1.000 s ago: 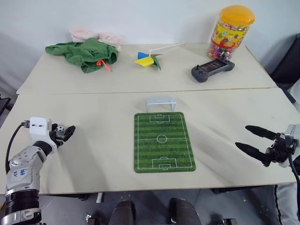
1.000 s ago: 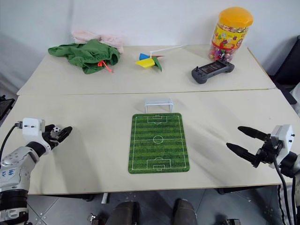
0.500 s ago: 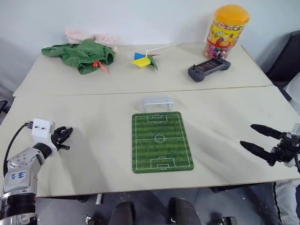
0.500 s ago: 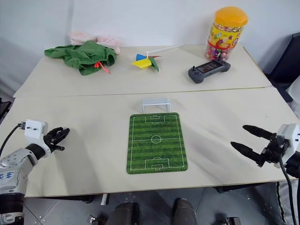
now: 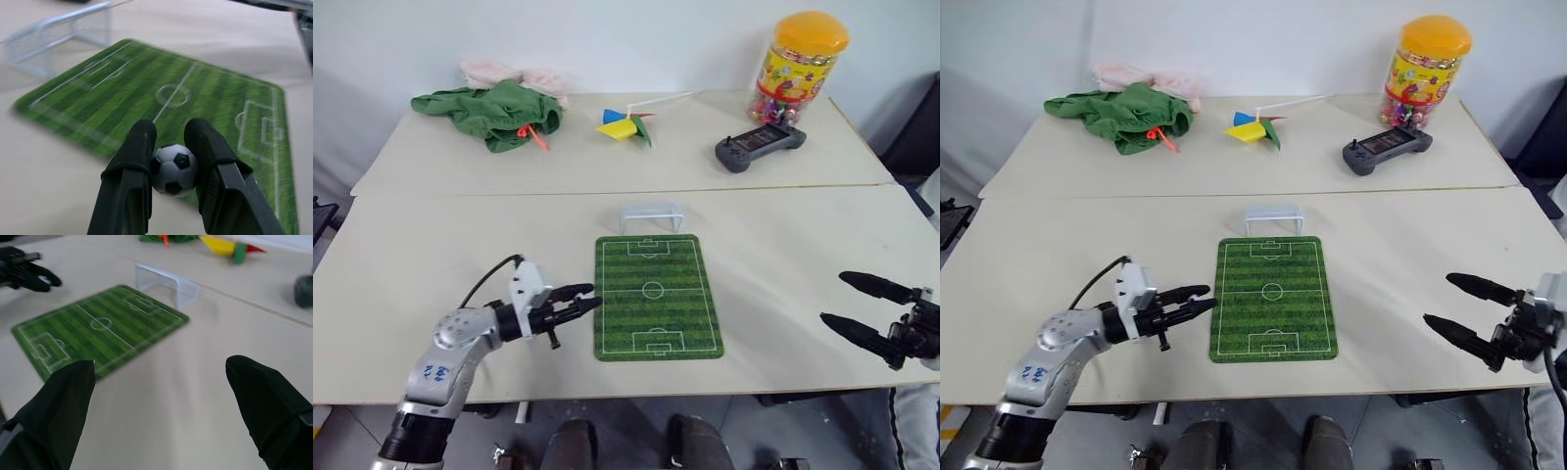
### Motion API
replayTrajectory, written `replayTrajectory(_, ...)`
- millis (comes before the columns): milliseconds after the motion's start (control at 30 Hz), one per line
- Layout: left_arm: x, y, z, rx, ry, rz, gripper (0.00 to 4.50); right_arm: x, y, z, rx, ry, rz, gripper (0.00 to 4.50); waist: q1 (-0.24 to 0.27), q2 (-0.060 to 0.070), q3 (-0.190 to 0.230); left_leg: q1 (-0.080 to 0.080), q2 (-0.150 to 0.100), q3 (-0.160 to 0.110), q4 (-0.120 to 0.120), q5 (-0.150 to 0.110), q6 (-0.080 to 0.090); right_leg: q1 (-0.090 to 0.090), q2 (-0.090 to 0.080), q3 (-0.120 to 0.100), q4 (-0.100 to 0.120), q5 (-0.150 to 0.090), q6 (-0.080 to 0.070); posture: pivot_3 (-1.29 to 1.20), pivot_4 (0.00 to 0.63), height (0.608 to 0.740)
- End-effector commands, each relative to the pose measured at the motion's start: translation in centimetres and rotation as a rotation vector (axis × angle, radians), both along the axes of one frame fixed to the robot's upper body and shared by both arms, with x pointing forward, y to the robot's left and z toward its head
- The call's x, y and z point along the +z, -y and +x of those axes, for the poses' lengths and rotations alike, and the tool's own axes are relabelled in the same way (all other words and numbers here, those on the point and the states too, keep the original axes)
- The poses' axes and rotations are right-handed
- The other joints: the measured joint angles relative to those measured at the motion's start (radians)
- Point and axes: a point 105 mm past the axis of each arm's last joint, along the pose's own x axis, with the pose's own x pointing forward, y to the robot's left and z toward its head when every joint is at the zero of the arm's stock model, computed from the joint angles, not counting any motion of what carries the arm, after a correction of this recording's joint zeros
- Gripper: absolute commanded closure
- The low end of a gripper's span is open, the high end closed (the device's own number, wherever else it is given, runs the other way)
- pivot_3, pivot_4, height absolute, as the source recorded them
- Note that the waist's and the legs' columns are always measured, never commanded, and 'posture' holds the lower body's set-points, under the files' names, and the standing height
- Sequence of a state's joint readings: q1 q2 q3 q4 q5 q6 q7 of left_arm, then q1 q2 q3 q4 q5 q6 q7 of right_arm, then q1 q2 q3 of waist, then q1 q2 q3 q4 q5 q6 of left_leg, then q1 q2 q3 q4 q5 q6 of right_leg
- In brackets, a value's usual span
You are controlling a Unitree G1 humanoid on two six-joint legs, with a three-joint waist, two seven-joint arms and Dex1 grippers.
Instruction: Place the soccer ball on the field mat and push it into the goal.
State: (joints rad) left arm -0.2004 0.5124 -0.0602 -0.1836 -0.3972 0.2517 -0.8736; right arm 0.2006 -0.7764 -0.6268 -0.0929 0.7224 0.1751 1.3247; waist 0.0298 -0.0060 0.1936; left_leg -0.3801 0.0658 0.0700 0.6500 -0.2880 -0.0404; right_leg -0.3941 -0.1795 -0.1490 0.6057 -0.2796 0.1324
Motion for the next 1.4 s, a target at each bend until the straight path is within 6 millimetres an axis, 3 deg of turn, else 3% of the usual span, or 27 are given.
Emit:
replayTrajectory(33,1.2,2.2,-0.3,-0.093,0.055,-0.001,3.64,1.3,-0.9,-1.5,0.046,0.073,0.018,0.0,0.0,0.0,0.0,0.0,0.0,0.0,0.0,0.0,0.0,0.0,0.0,0.0,0.0,0.0,0.0,0.0,0.15,0.74)
replayTrajectory(333,-0.2,7.2,-1.3,-0.307,0.1,0.112,3.64,-0.3,-2.1,-4.3,0.115,-0.005,0.029,0.0,-0.005,0.0,0.0,-0.001,0.0,0.0,0.0,0.0,-0.001,0.0,0.0,0.0,-0.002,0.001,0.001,0.0,0.15,0.74)
replayTrajectory(633,-2.4,9.6,-3.5,-0.365,0.129,0.182,3.64,-1.1,-2.6,-5.5,0.101,-0.072,0.028,0.0,-0.002,0.0,0.0,-0.002,0.0,0.0,0.001,-0.002,0.003,0.0,0.0,0.0,-0.003,0.001,0.001,0.0,0.15,0.74)
replayTrajectory(833,-3.7,9.6,-2.4,-0.272,0.111,0.204,3.64,-0.9,-2.5,-5.4,0.093,-0.078,0.024,0.0,-0.002,0.0,0.0,-0.002,0.0,-0.001,0.002,-0.002,0.004,0.0,0.0,0.0,-0.003,0.001,0.001,0.0,0.15,0.74)
replayTrajectory(1400,-4.7,9.9,-3.3,-0.282,0.1,0.228,3.64,-0.8,-1.4,-4.6,0.068,-0.099,-0.009,0.0,-0.002,0.0,0.0,-0.003,0.0,-0.001,0.003,-0.002,0.004,0.0,0.0,0.0,-0.003,0.001,0.001,0.0,0.15,0.74)
